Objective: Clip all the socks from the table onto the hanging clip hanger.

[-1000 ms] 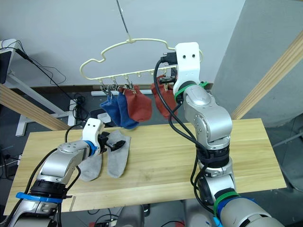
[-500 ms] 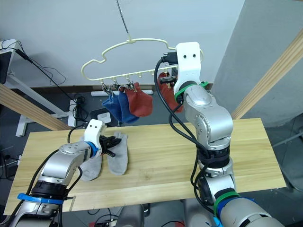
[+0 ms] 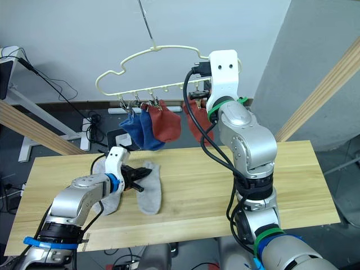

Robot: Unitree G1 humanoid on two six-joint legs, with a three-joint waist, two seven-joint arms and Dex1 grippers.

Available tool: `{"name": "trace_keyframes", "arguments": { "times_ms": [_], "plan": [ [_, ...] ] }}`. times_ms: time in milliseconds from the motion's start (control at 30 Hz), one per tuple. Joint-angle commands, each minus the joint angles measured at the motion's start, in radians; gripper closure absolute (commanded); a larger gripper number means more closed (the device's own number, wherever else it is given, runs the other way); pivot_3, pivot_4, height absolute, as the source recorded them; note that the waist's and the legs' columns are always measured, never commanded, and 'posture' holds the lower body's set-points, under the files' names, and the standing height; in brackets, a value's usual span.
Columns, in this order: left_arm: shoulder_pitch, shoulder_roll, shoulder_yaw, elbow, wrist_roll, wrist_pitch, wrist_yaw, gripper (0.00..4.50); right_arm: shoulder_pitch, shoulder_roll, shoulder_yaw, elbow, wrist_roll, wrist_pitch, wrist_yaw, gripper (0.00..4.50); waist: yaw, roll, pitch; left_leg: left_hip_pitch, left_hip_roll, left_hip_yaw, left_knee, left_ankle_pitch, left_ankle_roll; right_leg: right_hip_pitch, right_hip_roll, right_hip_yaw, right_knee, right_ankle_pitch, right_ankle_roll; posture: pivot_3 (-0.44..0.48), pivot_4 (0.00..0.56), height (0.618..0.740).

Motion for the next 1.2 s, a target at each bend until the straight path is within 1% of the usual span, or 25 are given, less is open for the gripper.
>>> {"name": "trace_keyframes", "arguments": {
  "times_ms": [33, 100, 200, 300, 433, 567, 767, 833, 867, 1033, 1200],
  "plan": [
    [0.005, 0.004, 0.044, -0.104, -0.089, 0.035, -0.054, 4.49, -0.020, 0.005, -0.007, -0.045, 0.001, -0.014, 0.000, 4.50, -0.001, 0.000, 0.000, 0.000, 0.000, 0.000, 0.000, 0.000, 0.000, 0.000, 0.000, 0.000, 0.000, 0.000, 0.000, -0.181, 0.366, 0.740],
    [-0.005, -0.004, 0.053, -0.138, -0.134, 0.072, -0.066, 4.49, -0.020, 0.005, -0.006, -0.046, 0.000, -0.015, 0.000, 4.50, -0.002, 0.000, 0.000, 0.000, 0.000, 0.000, 0.000, 0.000, 0.000, 0.000, 0.000, 0.000, 0.000, 0.000, 0.000, -0.181, 0.366, 0.740],
    [-0.016, -0.008, 0.053, -0.158, -0.161, 0.097, -0.060, 4.49, -0.020, 0.006, -0.006, -0.046, 0.001, -0.015, 0.000, 4.50, -0.004, 0.000, 0.000, 0.000, 0.000, 0.000, 0.000, 0.000, 0.000, 0.000, 0.000, 0.000, 0.000, 0.000, 0.000, -0.181, 0.366, 0.740],
    [-0.088, -0.054, 0.041, -0.203, -0.215, 0.145, -0.036, 4.49, -0.022, 0.008, -0.006, -0.048, 0.001, -0.012, -0.001, 4.50, -0.001, 0.000, 0.000, 0.000, 0.000, -0.001, 0.000, 0.000, 0.000, 0.000, 0.000, 0.000, 0.000, 0.000, 0.000, -0.184, 0.361, 0.740],
    [-0.170, -0.102, 0.040, -0.214, -0.245, 0.182, -0.007, 4.49, -0.024, 0.010, -0.007, -0.052, 0.000, -0.006, -0.004, 4.50, -0.003, 0.000, 0.000, 0.000, -0.001, 0.000, 0.000, 0.000, 0.000, 0.001, 0.000, 0.000, 0.000, 0.000, 0.000, -0.204, 0.359, 0.740],
    [-0.206, -0.124, 0.044, -0.209, -0.262, 0.194, 0.016, 4.49, -0.025, 0.012, -0.008, -0.053, -0.001, -0.002, -0.005, 4.50, -0.014, 0.000, 0.000, 0.000, -0.001, 0.000, 0.000, 0.000, 0.000, 0.000, 0.001, 0.000, 0.000, 0.000, 0.000, -0.204, 0.359, 0.740],
    [-0.312, -0.206, 0.031, -0.182, -0.276, 0.191, 0.047, 4.49, -0.038, 0.014, -0.012, -0.051, -0.002, 0.003, -0.008, 4.50, -0.012, 0.000, 0.000, 0.000, -0.002, -0.001, 0.000, 0.000, 0.000, 0.001, 0.001, -0.001, 0.000, 0.000, 0.000, -0.204, 0.359, 0.740],
    [-0.326, -0.220, 0.031, -0.176, -0.275, 0.189, 0.056, 4.49, -0.039, 0.016, -0.013, -0.052, -0.002, 0.006, -0.009, 4.50, -0.013, 0.000, 0.000, 0.000, -0.002, 0.000, 0.000, 0.000, 0.000, 0.001, 0.001, 0.000, 0.000, 0.000, 0.000, -0.204, 0.359, 0.740],
    [-0.333, -0.230, 0.030, -0.168, -0.275, 0.184, 0.059, 4.49, -0.038, 0.018, -0.014, -0.051, -0.002, 0.005, -0.009, 4.50, -0.014, 0.000, 0.000, 0.000, -0.002, 0.000, 0.000, 0.000, 0.000, 0.001, 0.001, 0.000, -0.001, 0.000, 0.000, -0.217, 0.347, 0.740],
    [-0.355, -0.251, 0.018, -0.146, -0.267, 0.170, 0.068, 4.49, -0.038, 0.019, -0.013, -0.048, -0.001, 0.003, -0.009, 4.50, -0.014, 0.000, 0.000, 0.000, -0.001, 0.000, 0.000, 0.000, 0.000, 0.000, 0.001, 0.000, -0.001, 0.000, 0.000, -0.221, 0.346, 0.740],
    [-0.398, -0.305, 0.002, -0.099, -0.252, 0.127, 0.091, 4.49, -0.039, 0.023, -0.017, -0.047, -0.001, 0.004, -0.012, 4.50, -0.013, 0.000, 0.000, 0.000, -0.002, 0.000, 0.000, 0.000, 0.000, 0.001, 0.001, 0.000, 0.000, 0.000, 0.000, -0.222, 0.347, 0.740]
  ]
}}
